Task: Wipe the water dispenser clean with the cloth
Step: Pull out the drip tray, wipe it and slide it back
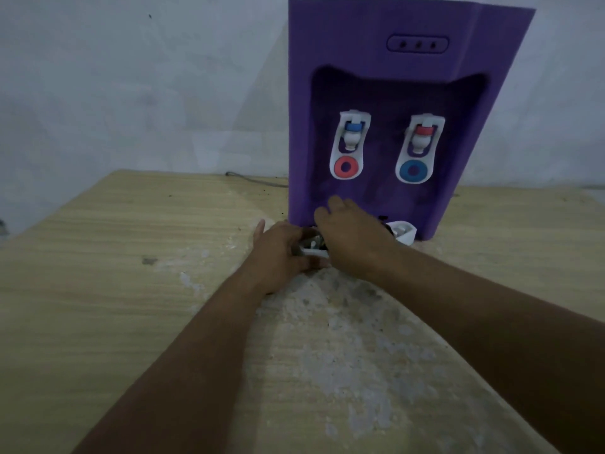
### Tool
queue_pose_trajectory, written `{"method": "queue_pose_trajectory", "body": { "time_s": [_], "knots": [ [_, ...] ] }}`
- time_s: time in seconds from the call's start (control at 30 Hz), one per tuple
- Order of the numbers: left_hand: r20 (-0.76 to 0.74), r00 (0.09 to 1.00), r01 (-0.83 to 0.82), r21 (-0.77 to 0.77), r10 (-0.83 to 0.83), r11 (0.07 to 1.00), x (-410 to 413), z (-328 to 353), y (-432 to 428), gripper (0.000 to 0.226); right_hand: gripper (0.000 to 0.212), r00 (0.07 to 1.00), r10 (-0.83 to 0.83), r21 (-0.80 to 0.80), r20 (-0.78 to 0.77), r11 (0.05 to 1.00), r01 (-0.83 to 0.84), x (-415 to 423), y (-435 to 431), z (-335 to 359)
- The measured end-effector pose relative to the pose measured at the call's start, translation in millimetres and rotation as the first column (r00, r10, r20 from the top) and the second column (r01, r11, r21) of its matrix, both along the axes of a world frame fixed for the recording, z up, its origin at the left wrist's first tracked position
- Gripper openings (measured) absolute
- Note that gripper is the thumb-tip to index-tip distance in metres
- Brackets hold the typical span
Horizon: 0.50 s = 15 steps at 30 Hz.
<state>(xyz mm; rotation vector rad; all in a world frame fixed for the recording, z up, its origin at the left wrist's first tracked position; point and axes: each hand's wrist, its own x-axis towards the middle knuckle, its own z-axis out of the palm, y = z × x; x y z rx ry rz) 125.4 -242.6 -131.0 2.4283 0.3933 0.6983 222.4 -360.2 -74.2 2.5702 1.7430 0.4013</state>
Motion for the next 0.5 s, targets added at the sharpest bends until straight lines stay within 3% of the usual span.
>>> {"method": "queue_pose_trajectory", "body": {
  "time_s": [0.13, 0.27, 0.5],
  "knots": [
    [-0.035, 0.999, 0.008, 0.030, -0.007, 1.000, -0.1, -2.4, 3.5, 0.037, 0.028, 0.980, -0.182, 0.215, -0.082, 0.957, 0.196, 25.9, -19.9, 10.8],
    [-0.050, 0.999, -0.003, 0.040, 0.005, 0.999, -1.7, -1.7, 2.0, 0.037, 0.014, 0.922, -0.110, 0.330, -0.371, 0.913, 0.241, 43.3, -31.9, 24.2],
    [-0.039, 0.999, -0.034, 0.041, 0.036, 0.999, -1.1, -4.3, 1.8, 0.043, 0.015, 0.945, 0.076, 0.233, -0.319, 0.972, 0.000, 22.9, -21.7, 8.8]
  ]
}}
